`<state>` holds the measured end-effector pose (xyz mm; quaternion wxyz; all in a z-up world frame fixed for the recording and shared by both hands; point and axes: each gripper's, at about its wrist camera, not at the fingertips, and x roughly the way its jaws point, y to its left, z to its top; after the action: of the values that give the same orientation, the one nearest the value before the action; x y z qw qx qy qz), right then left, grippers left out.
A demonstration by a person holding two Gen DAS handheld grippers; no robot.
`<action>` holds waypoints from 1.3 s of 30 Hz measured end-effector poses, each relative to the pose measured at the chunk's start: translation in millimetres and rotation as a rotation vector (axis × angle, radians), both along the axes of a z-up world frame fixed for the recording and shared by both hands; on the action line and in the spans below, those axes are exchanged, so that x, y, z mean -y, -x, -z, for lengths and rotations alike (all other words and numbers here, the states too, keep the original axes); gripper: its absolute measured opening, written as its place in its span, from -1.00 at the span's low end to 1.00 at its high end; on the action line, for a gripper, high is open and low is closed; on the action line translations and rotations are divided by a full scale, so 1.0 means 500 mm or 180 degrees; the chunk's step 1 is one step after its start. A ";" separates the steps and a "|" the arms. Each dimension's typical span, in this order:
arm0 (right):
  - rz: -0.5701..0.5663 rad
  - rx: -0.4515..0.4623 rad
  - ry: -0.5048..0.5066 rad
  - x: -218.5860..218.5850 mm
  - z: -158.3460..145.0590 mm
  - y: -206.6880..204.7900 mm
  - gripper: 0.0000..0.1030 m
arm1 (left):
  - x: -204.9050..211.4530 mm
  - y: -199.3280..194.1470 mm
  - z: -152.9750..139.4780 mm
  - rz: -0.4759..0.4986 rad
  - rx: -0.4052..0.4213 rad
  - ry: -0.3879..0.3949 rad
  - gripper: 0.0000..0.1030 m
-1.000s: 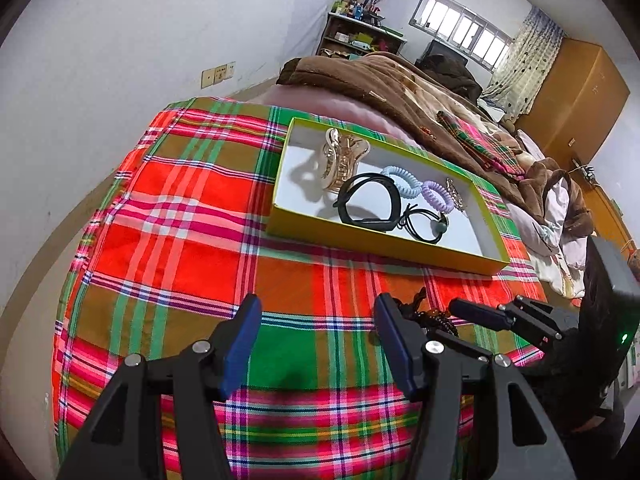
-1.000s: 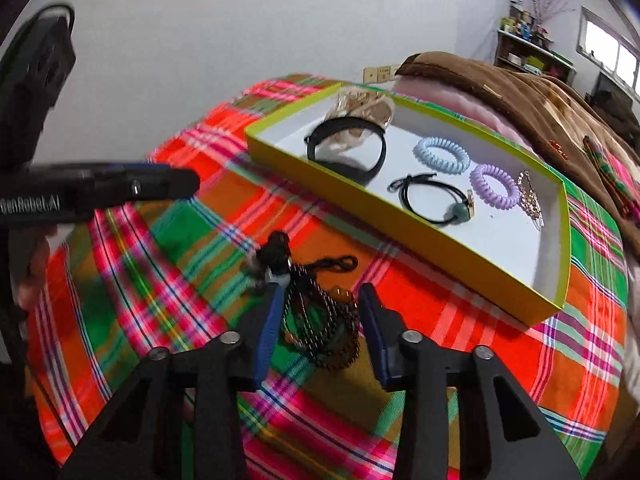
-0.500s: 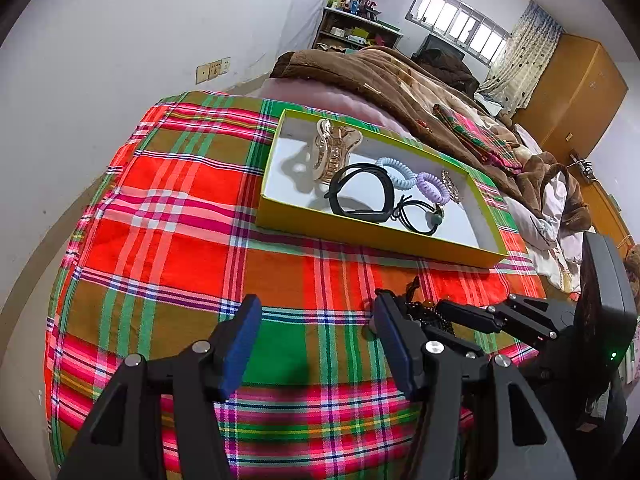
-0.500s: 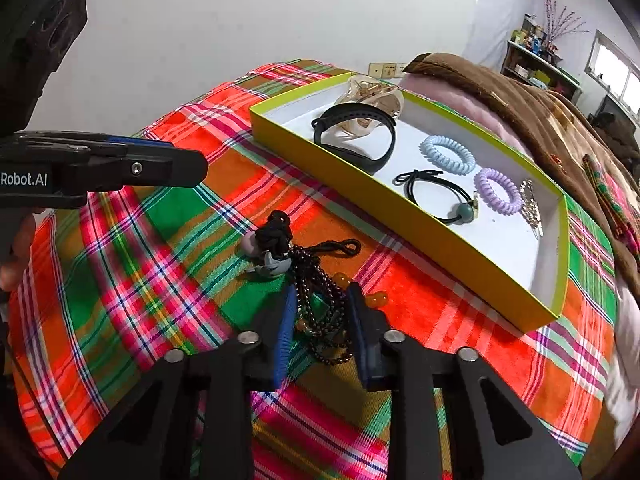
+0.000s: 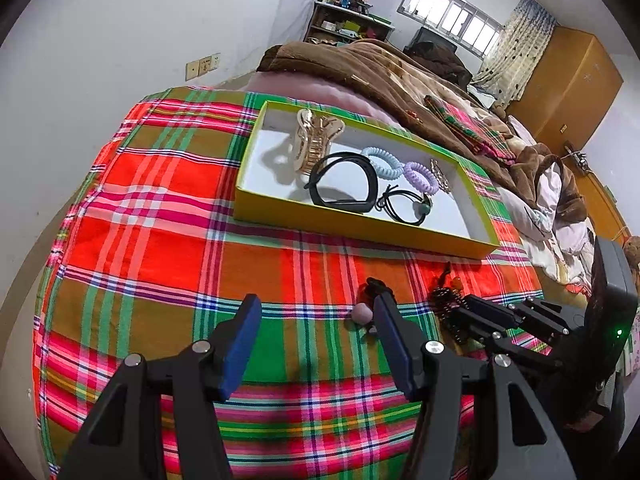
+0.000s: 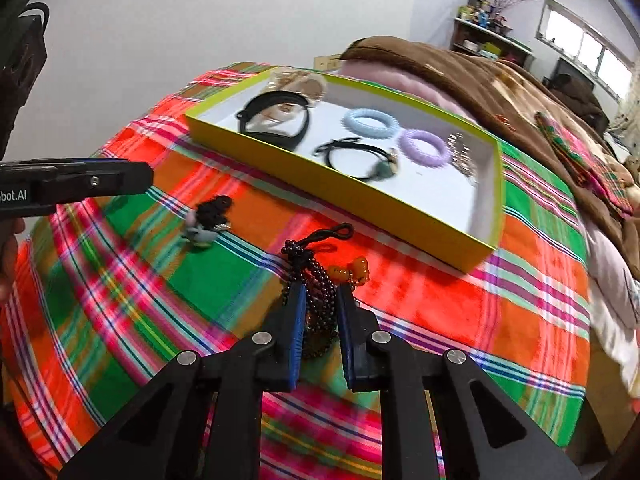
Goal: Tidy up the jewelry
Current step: 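Grasp the dark beaded necklace with the right gripper, then grasp the black hair tie with pink ball with the left gripper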
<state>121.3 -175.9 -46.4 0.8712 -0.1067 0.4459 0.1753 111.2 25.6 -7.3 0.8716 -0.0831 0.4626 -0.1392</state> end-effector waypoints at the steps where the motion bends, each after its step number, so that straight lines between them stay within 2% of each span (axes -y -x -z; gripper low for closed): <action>1: -0.0014 -0.0053 -0.0004 0.005 0.003 -0.004 -0.66 | 0.003 -0.001 0.001 0.0015 -0.0005 -0.0004 0.17; 5: -0.0124 -0.0025 0.0042 0.005 0.002 -0.008 -0.60 | 0.013 -0.003 0.003 0.0048 -0.0024 -0.0012 0.17; 12: -0.0243 0.0053 0.0177 -0.011 0.007 -0.004 -0.61 | 0.034 -0.006 0.011 0.0139 -0.0085 -0.0030 0.17; 16: -0.0229 0.0063 0.0127 -0.010 0.009 0.000 -0.80 | 0.045 -0.007 0.017 0.0178 -0.0116 -0.0045 0.17; 26: -0.0020 0.0212 -0.0124 0.028 -0.003 0.012 -0.82 | 0.070 -0.008 0.029 0.0259 -0.0146 -0.0073 0.17; 33: 0.0148 0.0301 -0.0305 0.062 -0.022 0.022 -0.87 | 0.095 -0.013 0.046 0.0291 -0.0188 -0.0185 0.17; 39: 0.0210 0.0378 -0.0411 0.078 -0.034 0.032 -0.87 | 0.108 -0.020 0.050 0.0225 -0.0113 -0.0309 0.13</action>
<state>105.5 -214.8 -29.4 0.9065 -0.0458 0.3845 0.1682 121.0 -28.6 -32.2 0.8608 -0.0269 0.4868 -0.1458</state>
